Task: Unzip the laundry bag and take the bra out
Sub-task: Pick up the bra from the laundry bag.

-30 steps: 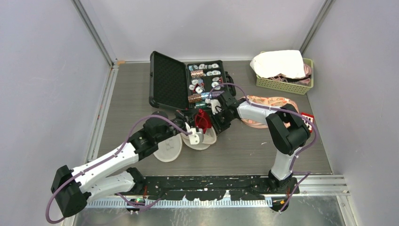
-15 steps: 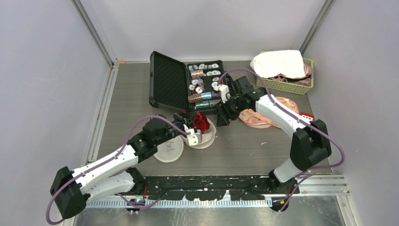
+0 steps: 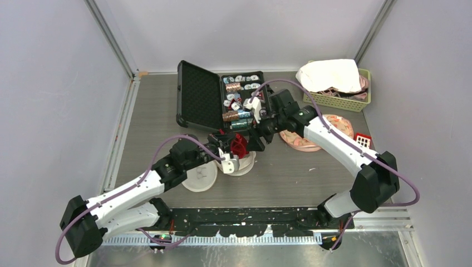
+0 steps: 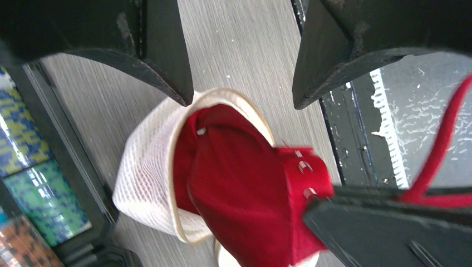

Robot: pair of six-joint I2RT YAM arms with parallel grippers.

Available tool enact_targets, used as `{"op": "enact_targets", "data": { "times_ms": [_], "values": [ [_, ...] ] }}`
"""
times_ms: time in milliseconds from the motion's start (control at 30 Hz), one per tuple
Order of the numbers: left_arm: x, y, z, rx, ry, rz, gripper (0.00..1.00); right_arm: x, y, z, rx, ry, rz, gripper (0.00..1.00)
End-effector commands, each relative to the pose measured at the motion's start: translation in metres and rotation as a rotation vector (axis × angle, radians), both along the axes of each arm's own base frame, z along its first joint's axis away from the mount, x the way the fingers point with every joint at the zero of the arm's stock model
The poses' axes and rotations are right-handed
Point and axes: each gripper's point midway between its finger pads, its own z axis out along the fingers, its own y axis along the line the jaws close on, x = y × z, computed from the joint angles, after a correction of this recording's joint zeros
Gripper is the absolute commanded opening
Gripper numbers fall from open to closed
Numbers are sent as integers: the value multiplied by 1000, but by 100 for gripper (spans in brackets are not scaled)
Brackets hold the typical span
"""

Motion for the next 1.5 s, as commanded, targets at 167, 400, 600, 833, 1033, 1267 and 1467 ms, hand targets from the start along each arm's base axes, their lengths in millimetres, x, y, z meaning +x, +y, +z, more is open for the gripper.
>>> {"op": "enact_targets", "data": {
  "times_ms": [167,400,600,833,1033,1267,1467],
  "values": [
    [-1,-9,63,-136,-47,-23,0,20,42,20,63,-135,52,47],
    [-9,2,76,-121,-10,-10,3,35,52,55,148,-208,-38,1],
    [-36,20,60,-46,68,-52,22,47,56,98,227,-278,-101,1],
    [-60,36,41,37,112,-102,34,45,57,140,294,-327,-108,1],
    [-61,47,35,17,188,-39,46,36,55,161,349,-329,-106,1],
    [-58,51,38,-77,308,43,51,34,56,219,478,-325,-173,1],
    [-49,57,39,-88,307,104,55,31,48,244,529,-307,-220,1]
  ]
}}
